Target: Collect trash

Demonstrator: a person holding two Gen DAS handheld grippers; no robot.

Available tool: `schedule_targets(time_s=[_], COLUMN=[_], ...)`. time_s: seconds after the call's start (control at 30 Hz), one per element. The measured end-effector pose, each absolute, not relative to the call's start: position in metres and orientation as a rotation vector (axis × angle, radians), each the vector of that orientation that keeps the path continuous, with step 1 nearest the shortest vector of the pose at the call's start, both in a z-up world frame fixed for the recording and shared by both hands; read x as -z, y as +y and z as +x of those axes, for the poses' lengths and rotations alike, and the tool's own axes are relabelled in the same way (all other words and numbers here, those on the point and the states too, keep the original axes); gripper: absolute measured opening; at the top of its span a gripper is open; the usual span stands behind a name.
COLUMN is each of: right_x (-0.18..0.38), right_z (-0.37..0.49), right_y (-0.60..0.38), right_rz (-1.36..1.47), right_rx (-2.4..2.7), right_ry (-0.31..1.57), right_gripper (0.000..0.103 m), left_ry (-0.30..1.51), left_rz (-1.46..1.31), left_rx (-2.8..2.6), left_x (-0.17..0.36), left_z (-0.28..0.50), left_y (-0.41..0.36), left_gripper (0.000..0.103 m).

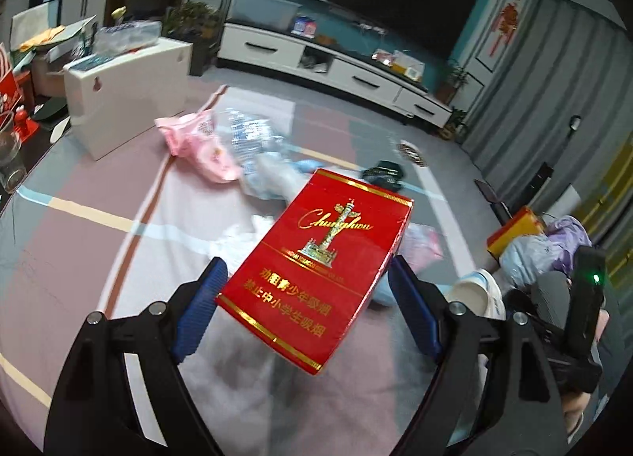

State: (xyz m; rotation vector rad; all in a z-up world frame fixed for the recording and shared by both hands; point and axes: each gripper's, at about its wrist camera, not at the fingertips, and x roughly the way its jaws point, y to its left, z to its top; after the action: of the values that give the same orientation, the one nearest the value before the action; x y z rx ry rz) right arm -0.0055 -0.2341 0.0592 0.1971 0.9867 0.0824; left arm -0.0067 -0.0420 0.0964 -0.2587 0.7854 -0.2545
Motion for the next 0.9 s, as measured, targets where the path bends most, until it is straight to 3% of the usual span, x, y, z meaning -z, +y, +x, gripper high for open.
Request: schedule_targets(time_s=[0.9], right_x=[-0.121], right_z=[-0.050], right_y=[-0.283], right_rz=[0.325], right_rx=[-0.007], right_ry=[0.747], right_gripper=[0.087], left_ry=[0.802], left_rz=[-0.223], left_rx=[0.374], left_x=[-0.102], left_z=[-0.036], left_y=[-0.123], left_gripper=[0.083])
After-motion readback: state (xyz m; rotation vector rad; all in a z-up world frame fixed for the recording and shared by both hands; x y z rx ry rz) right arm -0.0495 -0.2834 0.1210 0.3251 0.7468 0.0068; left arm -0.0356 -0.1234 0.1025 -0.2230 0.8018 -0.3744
